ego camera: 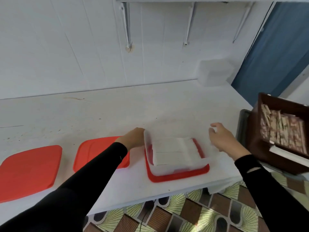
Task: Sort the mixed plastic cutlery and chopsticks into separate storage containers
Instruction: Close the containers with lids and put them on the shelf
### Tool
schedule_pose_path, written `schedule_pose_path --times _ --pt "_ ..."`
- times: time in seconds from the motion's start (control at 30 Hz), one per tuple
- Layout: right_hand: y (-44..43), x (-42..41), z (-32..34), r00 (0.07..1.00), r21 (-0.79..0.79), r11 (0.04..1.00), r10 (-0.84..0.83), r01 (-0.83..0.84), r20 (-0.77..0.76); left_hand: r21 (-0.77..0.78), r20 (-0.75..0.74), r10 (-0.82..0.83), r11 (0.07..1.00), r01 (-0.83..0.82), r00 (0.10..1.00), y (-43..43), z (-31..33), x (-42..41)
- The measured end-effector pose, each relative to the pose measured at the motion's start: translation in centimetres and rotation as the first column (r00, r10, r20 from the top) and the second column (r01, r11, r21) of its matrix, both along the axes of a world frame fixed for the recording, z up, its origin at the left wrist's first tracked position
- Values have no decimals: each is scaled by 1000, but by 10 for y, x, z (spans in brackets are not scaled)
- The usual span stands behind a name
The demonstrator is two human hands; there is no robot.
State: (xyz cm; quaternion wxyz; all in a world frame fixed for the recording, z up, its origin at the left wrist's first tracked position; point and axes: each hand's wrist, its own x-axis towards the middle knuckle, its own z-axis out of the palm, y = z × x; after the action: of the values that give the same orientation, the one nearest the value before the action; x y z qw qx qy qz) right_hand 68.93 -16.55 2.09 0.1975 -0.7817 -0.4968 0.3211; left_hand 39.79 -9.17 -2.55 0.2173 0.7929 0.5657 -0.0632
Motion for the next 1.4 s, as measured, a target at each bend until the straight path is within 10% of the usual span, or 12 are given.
schedule_pose_path --times 0.3,0.57,0.77,1.07,1.17,1.27,1.4 --pt "13 21 -6 978 91 974 207 -208 17 -47 18 120 992 -119 993 4 1 13" --pt "37 37 2 970 208 953 237 -222 -50 380 313 315 823 -422 896 34 19 -1" --pt "56 32 -10 958 210 946 270 -245 -99 680 472 60 611 -406 880 11 38 13" --pt "64 45 -15 886 124 984 172 -130 -432 739 444 -248 646 -195 861 -98 -1 37" --pt "63 43 -13 839 140 962 274 -236 -471 595 652 -206 736 -324 730 -113 -6 43" --pt "58 34 -21 812 136 955 294 -262 -504 81 882 226 791 -606 413 -102 -4 51" --pt "50 22 -23 807 164 966 256 -198 -532 -373 859 490 798 -474 147 -75 -23 44"
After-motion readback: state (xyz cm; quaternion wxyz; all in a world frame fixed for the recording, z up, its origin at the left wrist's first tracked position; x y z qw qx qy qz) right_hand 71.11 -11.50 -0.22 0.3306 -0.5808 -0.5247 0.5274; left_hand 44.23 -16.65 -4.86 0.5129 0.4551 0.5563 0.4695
